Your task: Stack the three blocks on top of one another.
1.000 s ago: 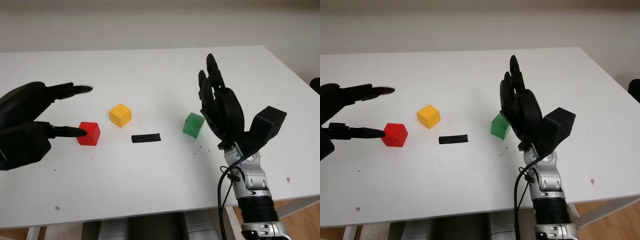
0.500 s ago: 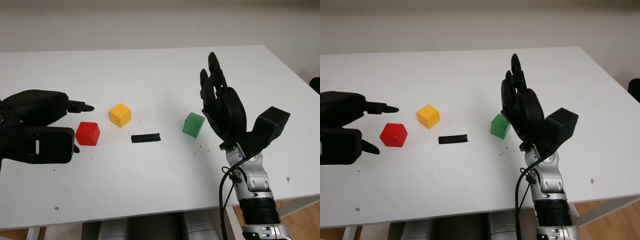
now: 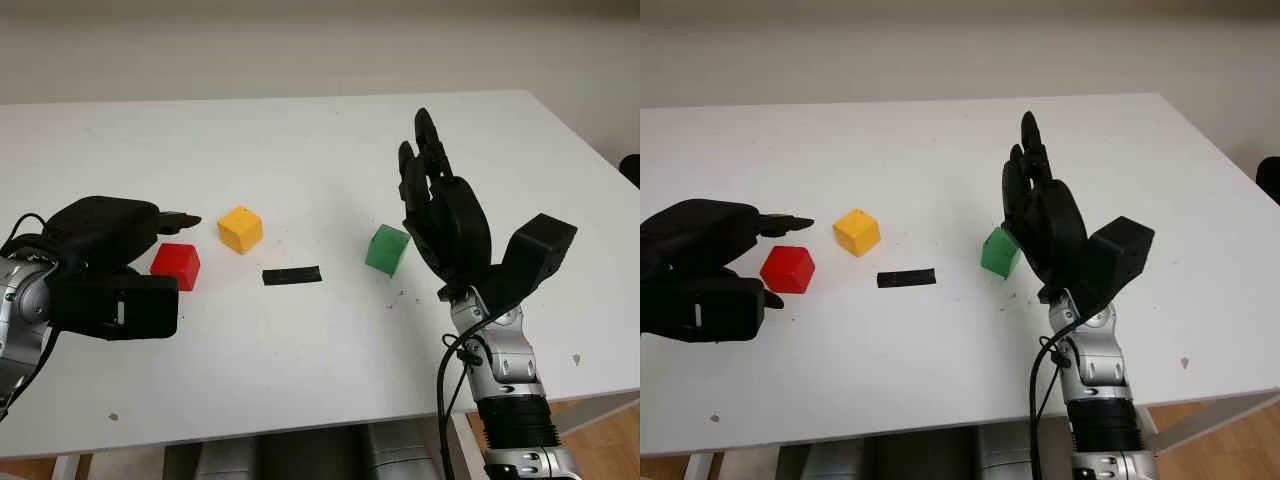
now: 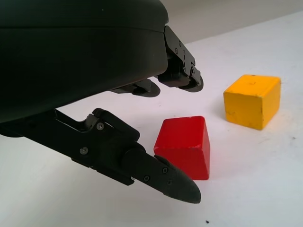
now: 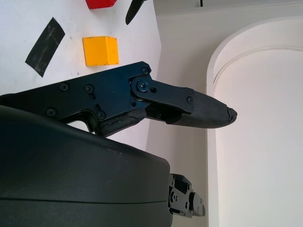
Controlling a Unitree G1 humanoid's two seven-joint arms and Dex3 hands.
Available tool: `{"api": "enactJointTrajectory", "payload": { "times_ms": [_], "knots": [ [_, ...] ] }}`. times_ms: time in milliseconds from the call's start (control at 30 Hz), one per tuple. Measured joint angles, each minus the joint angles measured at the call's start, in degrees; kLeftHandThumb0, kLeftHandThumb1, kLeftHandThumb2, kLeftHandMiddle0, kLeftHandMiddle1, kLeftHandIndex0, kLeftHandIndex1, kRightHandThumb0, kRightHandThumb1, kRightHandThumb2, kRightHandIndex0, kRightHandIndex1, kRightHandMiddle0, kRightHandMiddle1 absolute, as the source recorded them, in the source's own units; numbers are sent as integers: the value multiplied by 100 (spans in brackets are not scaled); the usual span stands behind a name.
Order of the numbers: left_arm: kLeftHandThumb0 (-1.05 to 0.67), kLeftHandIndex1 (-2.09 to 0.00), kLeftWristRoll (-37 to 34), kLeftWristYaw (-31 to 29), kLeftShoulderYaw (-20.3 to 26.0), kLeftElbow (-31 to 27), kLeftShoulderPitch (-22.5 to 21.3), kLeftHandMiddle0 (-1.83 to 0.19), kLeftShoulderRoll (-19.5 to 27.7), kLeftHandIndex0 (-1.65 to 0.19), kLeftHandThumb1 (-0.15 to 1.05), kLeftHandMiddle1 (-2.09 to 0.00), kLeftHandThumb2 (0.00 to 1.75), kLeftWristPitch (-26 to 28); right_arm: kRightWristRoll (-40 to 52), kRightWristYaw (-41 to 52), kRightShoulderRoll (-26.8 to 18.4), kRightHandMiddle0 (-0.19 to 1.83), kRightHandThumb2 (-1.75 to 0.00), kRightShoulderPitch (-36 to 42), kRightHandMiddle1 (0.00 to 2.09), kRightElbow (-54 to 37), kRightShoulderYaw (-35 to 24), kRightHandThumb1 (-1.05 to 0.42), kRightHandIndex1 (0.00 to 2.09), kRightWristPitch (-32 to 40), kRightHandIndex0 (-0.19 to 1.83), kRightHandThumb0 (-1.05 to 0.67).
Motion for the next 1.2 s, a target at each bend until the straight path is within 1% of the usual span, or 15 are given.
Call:
{"api": "enactJointTrajectory", "payload": {
  "times_ms": [200, 267, 367, 500, 600, 700, 800, 867, 1033, 1167, 1200],
  "knots": [
    [-73, -7, 311, -9, -107, 125, -20, -36, 0, -36, 88, -5, 6, 25, -6, 5, 0, -19, -67, -1, 0, 0, -2, -105, 0, -26, -19, -74],
    [-77, -9, 491, -40, -163, 138, -64, -37, -2, -40, 89, -6, 6, 65, -3, 7, 0, -19, -67, -2, 0, 0, -3, -105, 0, -26, -19, -74],
    [-80, -10, 748, -43, -205, 156, -121, -29, -2, -42, 92, -2, 7, 110, -3, 9, 0, -19, -67, -2, 0, -1, -5, -105, 0, -26, -19, -75],
    [-82, -13, 803, -49, -206, 171, -148, -24, -28, -45, 94, -1, 7, 121, -5, -8, 0, -19, -67, -1, 0, -5, -4, -105, 0, -25, -19, -74],
    [-78, -16, 803, 20, -206, 214, -171, -26, -57, -49, 93, -3, 5, 83, -5, -24, 1, -19, -67, -1, 0, -24, -1, -105, 0, -24, -19, -74],
    [-75, -17, 803, 113, -206, 320, -198, -26, -115, -50, 92, -4, 5, 23, 1, -24, 2, -19, -66, 3, 0, -47, 5, -105, 0, -24, -19, -75],
    [-74, -18, 816, 180, -210, 424, -218, -26, -131, -49, 92, -5, 5, -24, 4, -31, 3, -19, -66, 20, 0, -66, 5, -105, 0, -24, -19, -74],
    [-74, -16, 823, 193, -219, 466, -223, -27, -139, -46, 93, -6, 5, -53, 5, -34, 3, -19, -66, 33, 0, -95, 5, -105, 0, -24, -19, -74],
    [-74, -19, 818, 203, -281, 501, -226, -30, -150, -50, 94, -7, 6, -156, 6, -48, 4, -19, -66, 64, 0, -126, 5, -105, 0, -24, -19, -74],
    [-70, -24, 884, 267, -345, 542, -231, -33, -172, -55, 95, -7, 6, -205, 30, -38, 3, -19, -66, 73, 0, -135, 3, -105, 0, -24, -19, -74],
    [-68, -35, 907, 269, -362, 554, -238, -35, -182, -53, 94, -7, 6, -204, 40, -31, 3, -19, -67, 74, 0, -135, 3, -105, 0, -24, -19, -74]
  ]
}}
